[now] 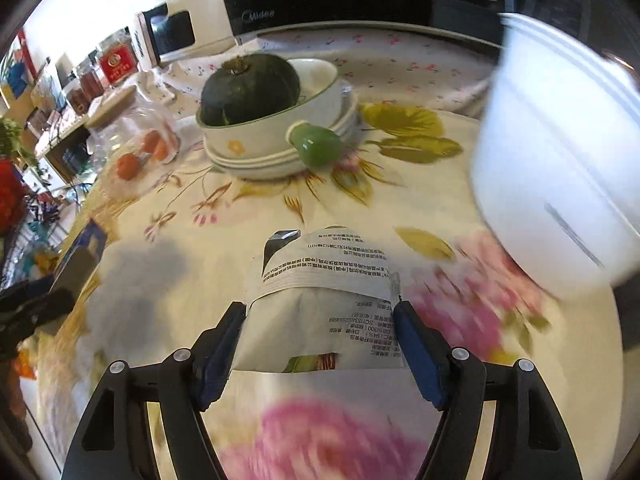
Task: Collect trash
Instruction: 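Carry the blue carton and white paper bag to the bin with both tools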
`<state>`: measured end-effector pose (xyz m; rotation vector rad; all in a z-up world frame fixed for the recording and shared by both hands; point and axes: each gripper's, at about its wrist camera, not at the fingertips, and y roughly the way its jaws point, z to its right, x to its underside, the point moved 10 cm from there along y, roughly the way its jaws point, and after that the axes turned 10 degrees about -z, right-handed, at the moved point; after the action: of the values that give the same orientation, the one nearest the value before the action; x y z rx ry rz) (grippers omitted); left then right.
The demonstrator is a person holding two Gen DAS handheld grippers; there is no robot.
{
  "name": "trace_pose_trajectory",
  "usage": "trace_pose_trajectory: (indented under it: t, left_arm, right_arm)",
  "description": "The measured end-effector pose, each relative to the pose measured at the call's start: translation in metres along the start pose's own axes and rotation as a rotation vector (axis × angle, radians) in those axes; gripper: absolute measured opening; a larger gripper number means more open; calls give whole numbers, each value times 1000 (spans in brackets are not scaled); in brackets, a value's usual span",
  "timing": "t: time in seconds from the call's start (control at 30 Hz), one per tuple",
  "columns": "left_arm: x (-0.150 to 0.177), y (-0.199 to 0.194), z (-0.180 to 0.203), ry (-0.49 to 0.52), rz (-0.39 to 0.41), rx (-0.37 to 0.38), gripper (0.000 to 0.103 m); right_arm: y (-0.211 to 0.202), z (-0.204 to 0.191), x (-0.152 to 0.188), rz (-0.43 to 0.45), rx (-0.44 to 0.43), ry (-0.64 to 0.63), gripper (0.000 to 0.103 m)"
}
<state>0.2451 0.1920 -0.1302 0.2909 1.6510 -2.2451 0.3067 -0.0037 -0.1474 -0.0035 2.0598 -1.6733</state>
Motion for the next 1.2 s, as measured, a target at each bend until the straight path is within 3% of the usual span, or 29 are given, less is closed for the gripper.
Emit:
trace_pose_trajectory:
  t: [0.27, 0.5, 0.73, 1.0, 1.2]
  left_arm:
    - [38, -32, 63, 81, 1, 3, 70]
    - [78, -48, 114, 150, 0, 23, 70]
    - [113, -45, 156, 212, -7, 40, 70]
    - [154, -32, 211, 300, -26, 87, 70]
    - [203, -2, 259, 424, -116, 134, 70]
  right_arm:
    - [-75, 33, 70, 20, 56, 11, 76]
    - [-120, 50, 140, 33, 54, 61, 77]
    - [-141, 73, 205, 16, 73, 102, 77]
    - [-158, 103, 256, 8, 45, 218, 77]
    - [-161, 130, 290, -24, 51, 282, 77]
